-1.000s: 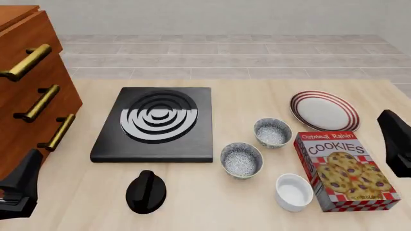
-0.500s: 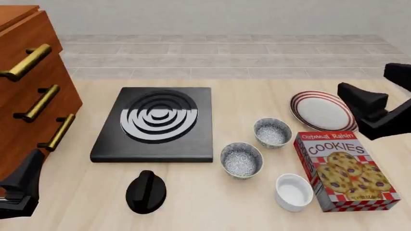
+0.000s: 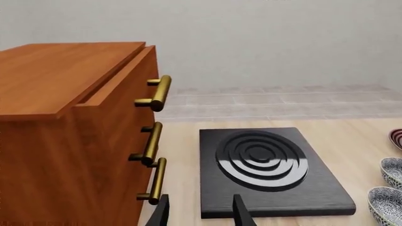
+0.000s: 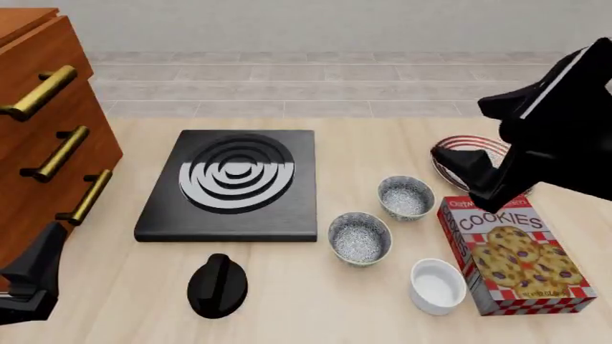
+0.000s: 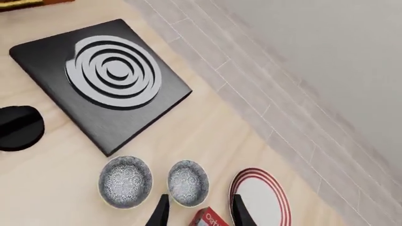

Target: Pick the akita bowl from table center and place it on the plate.

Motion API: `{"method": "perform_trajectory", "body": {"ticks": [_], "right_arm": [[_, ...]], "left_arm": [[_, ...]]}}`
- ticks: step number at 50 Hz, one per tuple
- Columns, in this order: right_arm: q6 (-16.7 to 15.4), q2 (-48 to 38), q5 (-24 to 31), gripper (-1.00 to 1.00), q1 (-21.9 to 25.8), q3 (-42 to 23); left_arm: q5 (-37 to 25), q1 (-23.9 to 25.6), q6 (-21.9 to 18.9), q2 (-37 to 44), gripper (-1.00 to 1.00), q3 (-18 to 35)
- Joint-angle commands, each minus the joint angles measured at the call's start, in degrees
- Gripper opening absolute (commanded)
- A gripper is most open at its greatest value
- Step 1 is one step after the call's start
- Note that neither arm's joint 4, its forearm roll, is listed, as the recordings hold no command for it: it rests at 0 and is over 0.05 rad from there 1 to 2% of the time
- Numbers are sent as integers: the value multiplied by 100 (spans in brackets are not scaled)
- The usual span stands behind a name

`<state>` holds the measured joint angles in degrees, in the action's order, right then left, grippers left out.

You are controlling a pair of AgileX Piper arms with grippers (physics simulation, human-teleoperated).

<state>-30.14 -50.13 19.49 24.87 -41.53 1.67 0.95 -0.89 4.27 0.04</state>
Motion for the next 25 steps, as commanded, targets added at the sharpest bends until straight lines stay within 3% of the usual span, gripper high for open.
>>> {"method": "perform_trajectory", "body": {"ticks": [1, 2, 5, 7, 12, 16, 25], "right_arm": [[-579, -492, 341, 100, 445, -37], [-547, -529, 345, 100, 455, -53], [-844, -667, 246, 100, 478, 149], [-724, -767, 281, 100, 537, 67], [-844, -1005, 401, 100, 911, 124], [-1081, -1223, 361, 100, 946, 196], [-1120, -1554, 386, 100, 1163, 46]], "left_arm": [[125, -96, 141, 138, 100, 0], [132, -91, 138, 155, 100, -1], [151, -84, 164, 173, 100, -1], [133, -77, 161, 155, 100, 0], [150, -105, 176, 178, 100, -1], [162, -74, 184, 204, 100, -1], [11, -22, 198, 34, 100, 2]]}}
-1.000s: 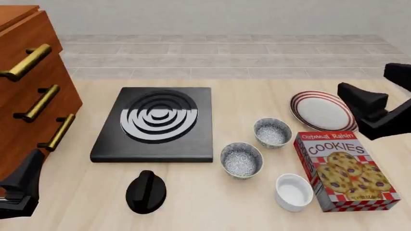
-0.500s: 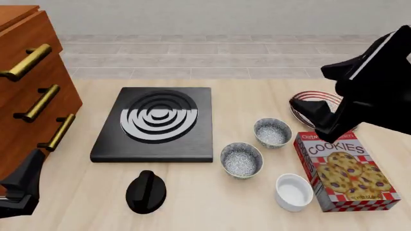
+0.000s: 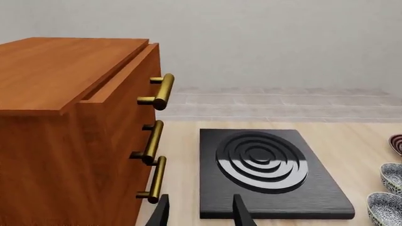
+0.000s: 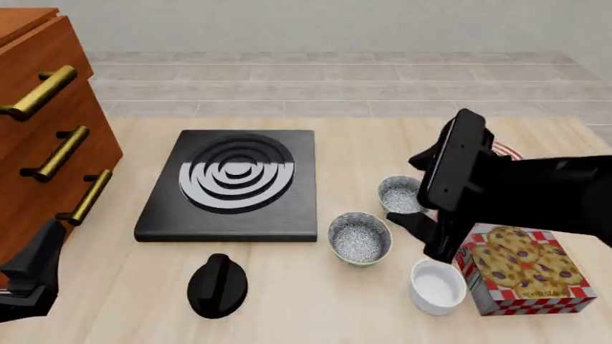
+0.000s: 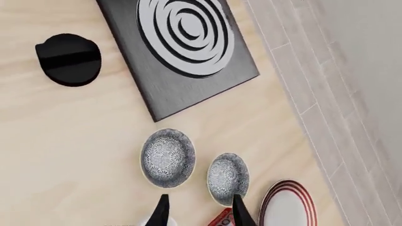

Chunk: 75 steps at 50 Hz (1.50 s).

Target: Pick the akita bowl from table center and place it on the plate.

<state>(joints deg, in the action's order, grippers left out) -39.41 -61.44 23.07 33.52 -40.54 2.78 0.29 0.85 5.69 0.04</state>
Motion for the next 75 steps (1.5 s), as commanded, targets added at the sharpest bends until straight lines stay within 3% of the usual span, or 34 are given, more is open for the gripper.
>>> {"method": "perform_trajectory", "body": {"ticks": [1, 16, 41, 70, 75], "right_arm": [[-227, -500, -32, 100, 342, -4], [-242, -941, -285, 100, 709, 281], [-563, -1375, -754, 100, 601, 651], [-829, -2251, -1352, 100, 445, 633], [-675, -2328, -1312, 100, 538, 499]], "left_arm": [[-106, 59, 27, -115, 100, 2], [-208, 144, 12, -213, 100, -3], [-125, 143, -21, -97, 100, 1], [-79, 179, -102, -10, 100, -1], [-120, 171, -103, -69, 100, -1]]}}
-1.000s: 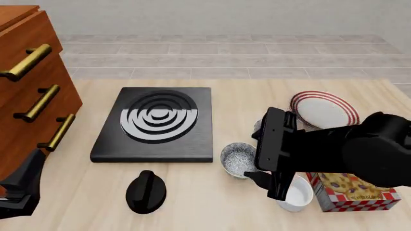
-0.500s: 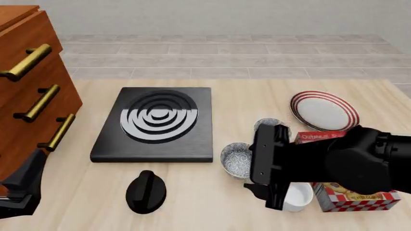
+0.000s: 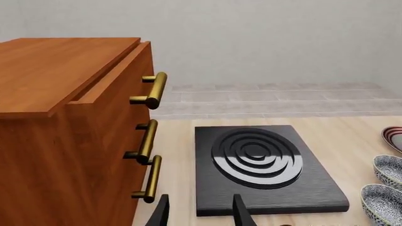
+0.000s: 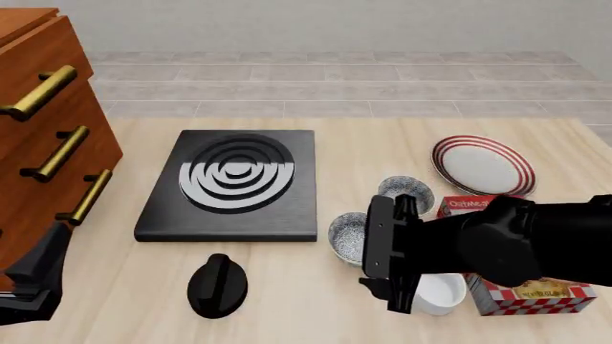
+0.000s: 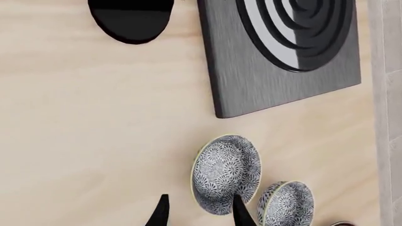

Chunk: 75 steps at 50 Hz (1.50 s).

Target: Pick the akita bowl from table center and place it on the plate.

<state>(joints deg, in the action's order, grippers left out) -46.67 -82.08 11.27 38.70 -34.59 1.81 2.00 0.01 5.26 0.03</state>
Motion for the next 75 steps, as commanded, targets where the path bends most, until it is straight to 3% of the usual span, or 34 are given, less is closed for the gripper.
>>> {"method": "perform_trajectory", "body": {"ticks": [1, 10, 19, 40, 52, 53, 54, 55, 75], "right_arm": [[-29, -363, -165, 100, -45, -142], [-85, -743, -336, 100, -155, -203], [71, -1163, -552, 100, -19, -299], [192, -1420, -803, 100, -43, -239], [63, -1282, -857, 100, -57, -172], [-21, -1277, -918, -100, -67, -121], [-21, -1277, -919, -100, -67, -120], [-266, -1224, -1113, -100, -154, 22], [85, -777, -632, -100, 139, -196]], "left_arm": [[-36, -11, -15, -43, 100, 0], [-62, -2, -10, -55, 100, 0], [-63, -3, -88, -55, 100, 0], [-26, 1, -97, -1, 100, -1], [-43, 12, -103, -19, 100, 0], [-59, 15, -118, -48, 100, 0], [-59, 15, -118, -48, 100, 0], [-82, 8, -139, -92, 100, 0], [-70, 13, -122, -72, 100, 0]]}}
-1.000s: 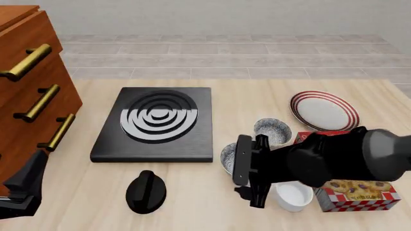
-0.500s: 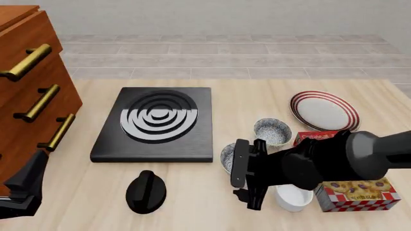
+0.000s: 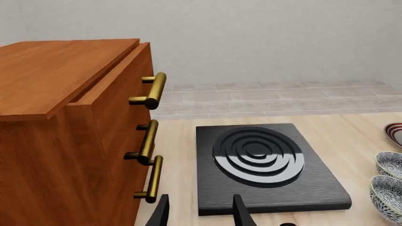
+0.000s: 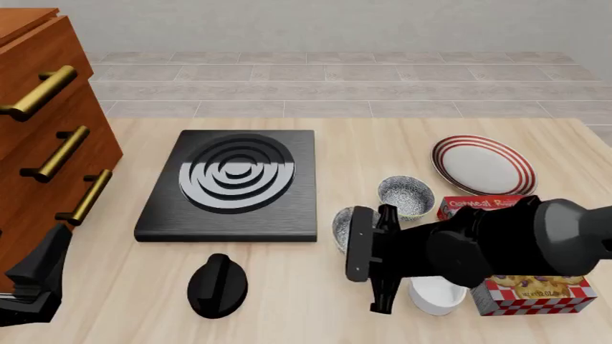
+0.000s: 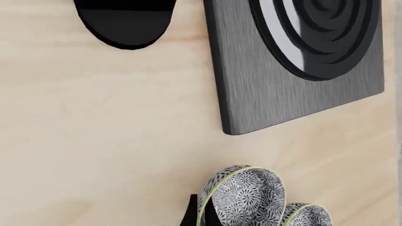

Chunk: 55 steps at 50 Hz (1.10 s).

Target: Pick the akita bowl from table center and place it on the plate.

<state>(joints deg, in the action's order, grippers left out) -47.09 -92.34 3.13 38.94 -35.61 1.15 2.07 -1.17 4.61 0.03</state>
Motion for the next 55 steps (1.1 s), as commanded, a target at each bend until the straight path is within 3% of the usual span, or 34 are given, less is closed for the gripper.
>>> {"method": "perform_trajectory", "body": {"ticks": [1, 14, 21, 38, 49, 55], "right_arm": [[127, 250, 183, -100, 116, -94], [54, 812, 560, -100, 126, -144], [224, 1182, 1005, -100, 153, -396], [26, 1386, 1071, -100, -668, -681], [90, 1383, 988, -100, -1225, -870], [129, 1468, 1067, -100, -1294, -950]], "left_arm": [[-4, 7, -4, -7, 100, 0], [-17, 7, 1, -29, 100, 1], [4, 25, 6, -13, 100, 1], [-14, 23, 32, -27, 100, 1], [-12, 42, 19, -19, 100, 1], [-34, 45, 11, -38, 100, 1]]}}
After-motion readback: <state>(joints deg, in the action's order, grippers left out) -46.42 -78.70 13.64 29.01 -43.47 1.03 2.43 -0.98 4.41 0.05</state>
